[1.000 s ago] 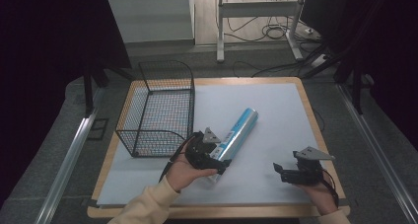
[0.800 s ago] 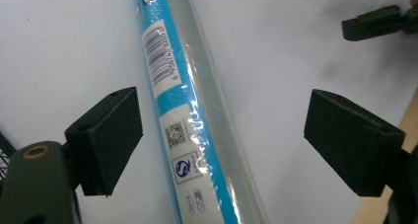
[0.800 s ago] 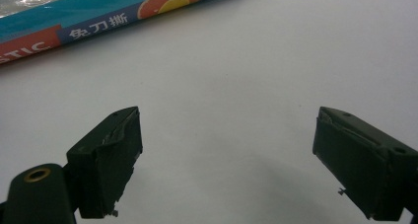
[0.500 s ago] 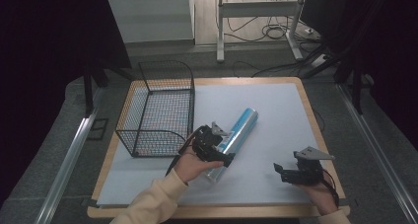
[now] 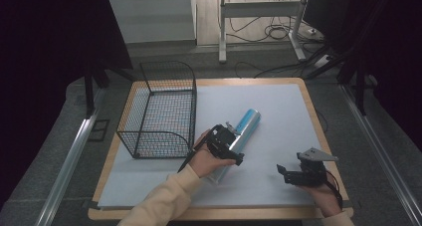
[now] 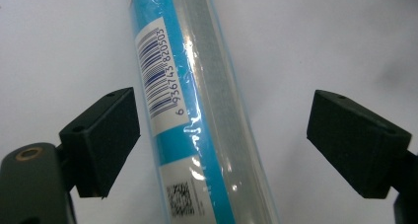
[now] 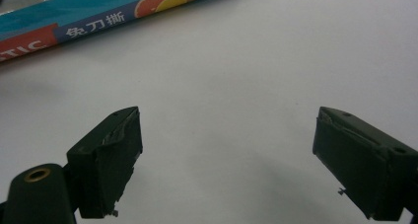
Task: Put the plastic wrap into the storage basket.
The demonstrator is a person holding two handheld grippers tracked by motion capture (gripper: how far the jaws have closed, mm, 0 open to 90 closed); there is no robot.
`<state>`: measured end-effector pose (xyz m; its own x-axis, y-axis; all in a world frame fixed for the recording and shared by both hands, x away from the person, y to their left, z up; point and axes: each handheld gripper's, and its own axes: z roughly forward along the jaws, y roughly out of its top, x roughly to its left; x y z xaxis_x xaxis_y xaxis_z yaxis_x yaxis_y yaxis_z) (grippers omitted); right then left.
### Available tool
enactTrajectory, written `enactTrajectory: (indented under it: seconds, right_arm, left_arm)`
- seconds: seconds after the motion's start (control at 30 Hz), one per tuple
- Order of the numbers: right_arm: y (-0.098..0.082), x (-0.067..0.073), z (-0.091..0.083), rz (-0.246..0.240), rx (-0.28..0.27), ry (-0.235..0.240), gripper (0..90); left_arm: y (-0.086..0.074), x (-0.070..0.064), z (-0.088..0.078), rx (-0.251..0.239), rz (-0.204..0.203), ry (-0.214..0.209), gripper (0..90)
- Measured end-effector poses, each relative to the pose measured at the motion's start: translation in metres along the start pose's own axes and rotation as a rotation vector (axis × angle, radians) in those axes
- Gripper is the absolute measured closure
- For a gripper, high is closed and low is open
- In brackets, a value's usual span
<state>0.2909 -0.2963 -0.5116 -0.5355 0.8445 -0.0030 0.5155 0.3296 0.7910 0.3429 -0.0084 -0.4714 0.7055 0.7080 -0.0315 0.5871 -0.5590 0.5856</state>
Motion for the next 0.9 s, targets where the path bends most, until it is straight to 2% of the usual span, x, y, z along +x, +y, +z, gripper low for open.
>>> enactTrajectory:
  seconds: [0.17, 0.33, 0.63, 0.73, 0.9]
  right_arm:
    - [0.0, -0.001, 0.001, 0.002, 0.005, 0.0, 11.7]
    - [-0.001, -0.001, 0.001, 0.002, 0.01, -0.003, 11.7]
    - [0.0, -0.001, 0.001, 0.001, 0.012, -0.007, 11.7]
    - [0.0, -0.001, 0.001, 0.0, 0.014, -0.01, 11.7]
    - [0.0, -0.002, 0.001, -0.002, 0.013, -0.011, 11.7]
  left_arm:
    - [0.003, 0.002, 0.014, 0.033, -0.008, 0.007, 13.2]
    - [0.003, 0.007, 0.024, 0.06, -0.033, 0.012, 14.4]
    - [0.0, 0.009, 0.033, 0.1, -0.053, 0.026, 18.0]
    - [-0.001, 0.008, 0.035, 0.118, -0.048, 0.034, 19.5]
    - [-0.002, 0.01, 0.037, 0.129, -0.065, 0.025, 26.4]
